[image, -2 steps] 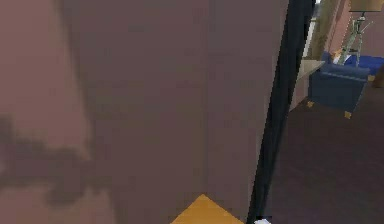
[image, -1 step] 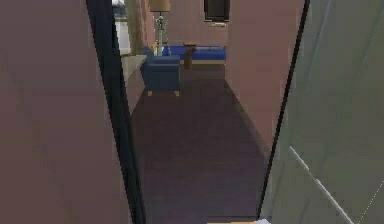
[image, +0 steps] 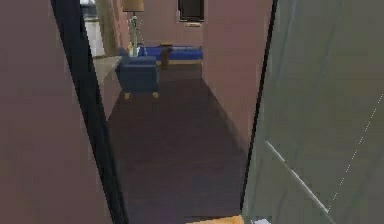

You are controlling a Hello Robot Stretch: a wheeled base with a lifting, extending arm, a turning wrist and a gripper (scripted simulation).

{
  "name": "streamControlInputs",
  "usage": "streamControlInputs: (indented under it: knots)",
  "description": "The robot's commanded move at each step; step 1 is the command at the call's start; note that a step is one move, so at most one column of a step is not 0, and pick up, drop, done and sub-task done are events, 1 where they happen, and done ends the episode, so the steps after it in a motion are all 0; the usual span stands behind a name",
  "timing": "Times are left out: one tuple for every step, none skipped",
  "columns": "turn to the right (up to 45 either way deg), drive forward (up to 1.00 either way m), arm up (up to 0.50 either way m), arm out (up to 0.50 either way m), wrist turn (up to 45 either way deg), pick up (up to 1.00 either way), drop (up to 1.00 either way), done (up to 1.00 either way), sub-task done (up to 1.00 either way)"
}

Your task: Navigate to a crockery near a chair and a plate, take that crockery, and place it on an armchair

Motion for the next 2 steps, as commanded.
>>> streamControlInputs:
  knots:
    - [0.0,1.0,0.0,0.0,0.0,0.0,0.0,0.0,0.0]
    - [0.0,1.0,0.0,0.0,0.0,0.0,0.0,0.0,0.0]
